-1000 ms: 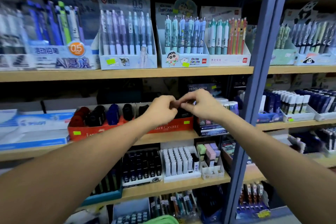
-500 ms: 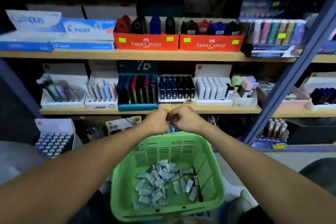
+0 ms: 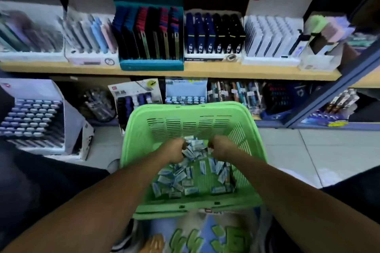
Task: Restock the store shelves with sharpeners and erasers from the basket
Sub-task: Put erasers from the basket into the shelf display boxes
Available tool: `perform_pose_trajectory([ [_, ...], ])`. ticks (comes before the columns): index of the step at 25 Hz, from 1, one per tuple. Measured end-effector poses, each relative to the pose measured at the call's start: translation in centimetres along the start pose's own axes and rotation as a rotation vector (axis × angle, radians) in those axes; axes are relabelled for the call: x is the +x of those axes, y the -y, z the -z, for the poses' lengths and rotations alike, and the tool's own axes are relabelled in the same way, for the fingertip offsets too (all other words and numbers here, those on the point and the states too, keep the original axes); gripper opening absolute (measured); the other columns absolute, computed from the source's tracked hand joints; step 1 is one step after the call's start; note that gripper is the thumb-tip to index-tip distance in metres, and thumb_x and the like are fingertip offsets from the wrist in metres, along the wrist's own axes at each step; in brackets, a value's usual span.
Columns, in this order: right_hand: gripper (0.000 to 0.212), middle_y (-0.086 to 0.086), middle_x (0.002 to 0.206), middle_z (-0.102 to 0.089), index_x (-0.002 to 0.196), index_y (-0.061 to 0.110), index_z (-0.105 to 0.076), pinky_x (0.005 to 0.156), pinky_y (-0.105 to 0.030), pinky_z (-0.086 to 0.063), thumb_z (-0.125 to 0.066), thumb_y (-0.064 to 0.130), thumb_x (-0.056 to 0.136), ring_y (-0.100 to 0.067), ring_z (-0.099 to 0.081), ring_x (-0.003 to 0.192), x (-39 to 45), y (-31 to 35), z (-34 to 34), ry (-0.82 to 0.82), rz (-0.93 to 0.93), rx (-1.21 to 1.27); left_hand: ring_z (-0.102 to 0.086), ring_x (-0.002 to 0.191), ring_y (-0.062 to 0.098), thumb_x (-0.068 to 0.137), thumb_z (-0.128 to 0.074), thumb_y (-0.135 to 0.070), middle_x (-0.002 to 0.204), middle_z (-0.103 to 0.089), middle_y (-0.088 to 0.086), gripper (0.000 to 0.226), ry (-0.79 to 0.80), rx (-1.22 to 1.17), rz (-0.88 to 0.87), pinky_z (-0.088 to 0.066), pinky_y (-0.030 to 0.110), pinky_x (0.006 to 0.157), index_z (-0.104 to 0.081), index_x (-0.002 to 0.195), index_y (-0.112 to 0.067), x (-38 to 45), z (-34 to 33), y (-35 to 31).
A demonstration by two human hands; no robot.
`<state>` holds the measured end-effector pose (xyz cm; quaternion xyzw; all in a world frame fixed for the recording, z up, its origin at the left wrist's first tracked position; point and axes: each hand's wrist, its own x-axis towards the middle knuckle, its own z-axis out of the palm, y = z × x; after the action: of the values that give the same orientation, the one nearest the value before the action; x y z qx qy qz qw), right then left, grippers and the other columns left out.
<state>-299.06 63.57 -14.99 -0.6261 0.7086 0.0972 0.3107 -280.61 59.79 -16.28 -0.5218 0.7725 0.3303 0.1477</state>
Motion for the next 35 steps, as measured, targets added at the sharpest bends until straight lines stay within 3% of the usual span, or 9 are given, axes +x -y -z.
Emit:
perform_pose_trajectory([
  [6, 0.029, -0.019, 0.121, -0.061, 0.120, 0.006, -0.057, 0.083, -0.034, -0.050, -0.058, 0.007, 0.092, -0.033, -0.063, 0.106, 3.4, -3.1, -3.7, 0.019, -0.169, -0.061, -0.025, 0.147, 0.028, 0.084, -0.066, -0.004, 0.160, -0.027, 0.007, 0.075, 0.052, 0.366, -0.307, -0.027, 0.047, 0.117, -0.037, 0.152, -0.020, 3.4, -4.0, 0.0],
  [9, 0.051, -0.026, 0.142, -0.042, 0.139, 0.003, -0.041, 0.105, -0.041, -0.040, -0.055, 0.018, 0.093, -0.042, -0.044, 0.131, 4.3, -2.8, -5.8, 0.095, -0.157, -0.166, -0.009, 0.153, 0.026, 0.088, -0.062, -0.010, 0.165, -0.017, 0.004, 0.069, 0.109, 0.543, -0.360, -0.017, 0.052, 0.119, -0.036, 0.152, -0.018, 3.8, -6.1, -0.5],
  [11, 0.072, -0.025, 0.154, -0.028, 0.149, 0.008, -0.031, 0.118, -0.053, -0.022, -0.048, 0.042, 0.088, -0.049, -0.019, 0.143, 4.7, -1.7, -7.9, 0.195, -0.182, -0.236, -0.019, 0.149, 0.025, 0.090, -0.061, -0.015, 0.159, -0.031, 0.004, 0.053, 0.078, 0.628, -0.344, -0.026, 0.051, 0.114, -0.052, 0.142, -0.014, 3.7, -6.3, -0.2],
  [13, 0.070, -0.019, 0.151, -0.035, 0.147, 0.016, -0.037, 0.118, -0.055, -0.020, -0.040, 0.053, 0.087, -0.043, -0.022, 0.143, 3.8, 0.3, -8.3, 0.236, -0.143, -0.160, -0.035, 0.137, 0.025, 0.091, -0.059, -0.013, 0.144, -0.048, 0.003, 0.041, -0.008, 0.664, -0.334, -0.032, 0.047, 0.108, -0.060, 0.132, -0.015, 3.4, -5.6, 0.0],
  [18, 0.030, -0.005, 0.106, -0.066, 0.119, 0.015, -0.064, 0.072, -0.028, -0.053, -0.066, 0.010, 0.090, -0.021, -0.063, 0.089, 2.6, -0.8, -5.7, 0.132, -0.043, 0.147, -0.053, 0.117, 0.030, 0.088, -0.060, -0.001, 0.118, -0.063, 0.009, 0.039, -0.057, 0.500, -0.262, -0.041, 0.045, 0.098, -0.065, 0.122, -0.018, 3.2, -5.0, -1.0],
  [21, 0.025, -0.013, 0.111, -0.067, 0.109, 0.010, -0.068, 0.087, -0.039, -0.057, -0.071, 0.006, 0.084, -0.030, -0.066, 0.098, 2.5, -2.6, -3.6, 0.113, -0.117, 0.013, -0.060, 0.091, 0.028, 0.084, -0.057, 0.008, 0.106, -0.061, 0.010, 0.029, 0.004, 0.271, -0.226, -0.047, 0.037, 0.070, -0.065, 0.106, -0.011, 3.4, -5.3, -2.0],
  [27, 0.036, -0.013, 0.127, -0.057, 0.128, 0.016, -0.063, 0.096, -0.035, -0.047, -0.057, 0.004, 0.094, -0.032, -0.055, 0.122, 2.5, -4.1, -3.5, 0.277, 0.069, -0.321, -0.063, 0.090, 0.030, 0.087, -0.057, 0.006, 0.109, -0.060, 0.014, 0.034, 0.171, 0.191, -0.235, -0.055, 0.040, 0.074, -0.060, 0.117, -0.008, 4.0, -6.2, -3.8],
  [31, 0.039, -0.014, 0.139, -0.044, 0.139, 0.018, -0.053, 0.098, -0.042, -0.047, -0.049, 0.016, 0.101, -0.032, -0.050, 0.130, 3.4, -3.3, -5.3, 0.239, 0.039, -0.529, -0.053, 0.075, 0.025, 0.085, -0.054, 0.011, 0.086, -0.052, 0.008, 0.022, 0.168, 0.177, -0.221, -0.041, 0.034, 0.062, -0.052, 0.084, -0.011, 4.8, -6.4, -3.4],
  [35, 0.040, -0.008, 0.137, -0.051, 0.140, 0.023, -0.049, 0.094, -0.037, -0.047, -0.052, 0.024, 0.100, -0.026, -0.053, 0.128, 4.2, -3.2, -5.6, 0.279, 0.076, -0.609, -0.054, 0.078, 0.026, 0.084, -0.053, 0.009, 0.089, -0.053, 0.010, 0.022, 0.173, 0.147, -0.201, -0.038, 0.033, 0.063, -0.049, 0.082, -0.012, 5.3, -6.8, -2.7],
])
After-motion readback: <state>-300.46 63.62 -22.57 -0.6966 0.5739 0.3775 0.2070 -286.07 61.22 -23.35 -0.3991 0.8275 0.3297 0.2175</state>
